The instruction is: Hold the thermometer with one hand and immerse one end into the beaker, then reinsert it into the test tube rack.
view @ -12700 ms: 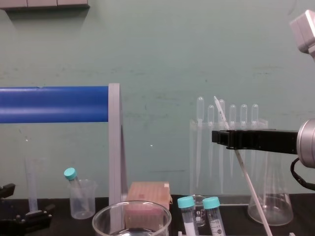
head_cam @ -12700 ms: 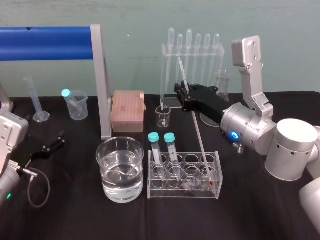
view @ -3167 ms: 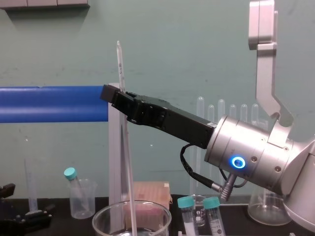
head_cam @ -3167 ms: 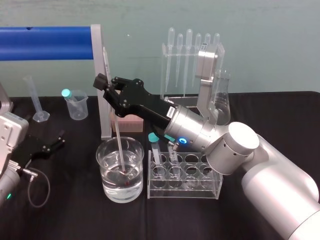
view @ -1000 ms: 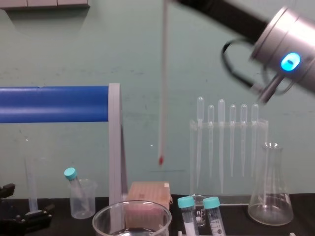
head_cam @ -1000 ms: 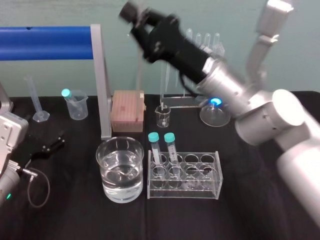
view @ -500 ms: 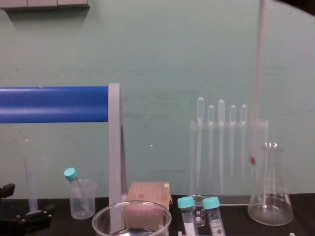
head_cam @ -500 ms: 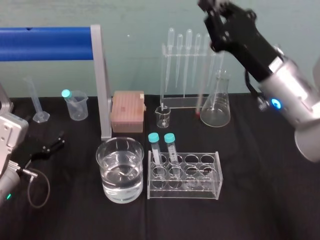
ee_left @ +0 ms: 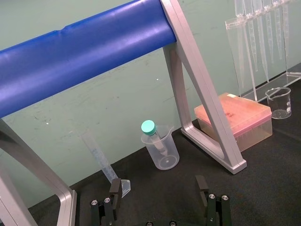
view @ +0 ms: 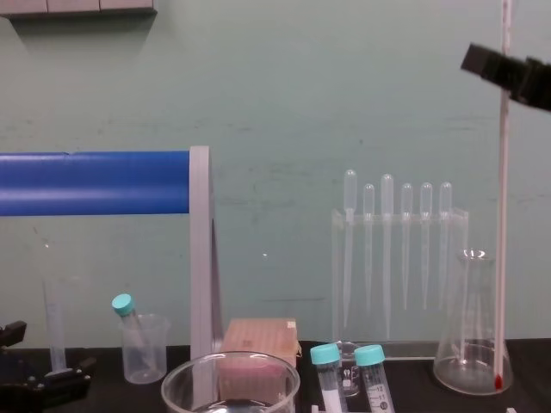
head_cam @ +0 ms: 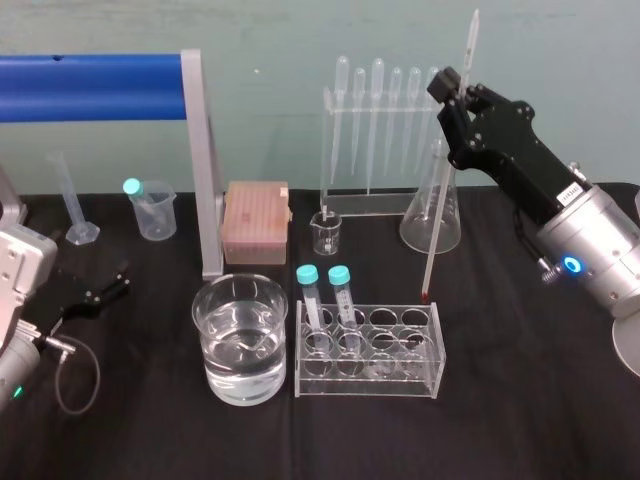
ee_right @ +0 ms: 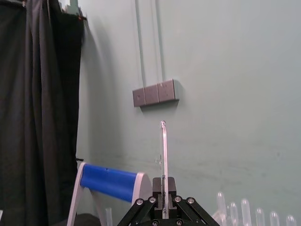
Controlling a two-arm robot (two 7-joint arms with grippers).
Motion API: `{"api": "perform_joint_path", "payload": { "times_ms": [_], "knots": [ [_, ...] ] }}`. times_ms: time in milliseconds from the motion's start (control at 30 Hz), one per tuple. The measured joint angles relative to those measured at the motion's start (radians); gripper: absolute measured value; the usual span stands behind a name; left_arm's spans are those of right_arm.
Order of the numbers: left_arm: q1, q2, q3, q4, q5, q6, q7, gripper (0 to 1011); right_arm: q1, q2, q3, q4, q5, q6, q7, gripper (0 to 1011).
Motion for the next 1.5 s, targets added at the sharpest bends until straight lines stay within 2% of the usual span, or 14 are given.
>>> {"api": "perform_joint_path", "payload": {
  "times_ms": [367,667,933,1167,1500],
  "knots": [
    [0.000,0.000,0.000,0.000,0.000,0.000,0.000,1008,0.011,-0.010,-0.010,0.060,0.017,0.021,0.027,55],
    [0.000,0.000,0.000,0.000,0.000,0.000,0.000,1008,0.027,-0.012,-0.031,0.097,0.003,0.031,0.033,55],
    [0.000,0.000,0.000,0.000,0.000,0.000,0.000,1008,0.045,-0.017,-0.047,0.138,-0.013,0.022,0.051,55],
    [0.000,0.000,0.000,0.000,0.000,0.000,0.000,1008,0.058,-0.032,-0.062,0.197,-0.006,0.011,0.083,55],
    [0.000,0.000,0.000,0.000,0.000,0.000,0.000,1008,0.059,-0.036,-0.075,0.242,-0.006,0.005,0.097,55]
  ]
}}
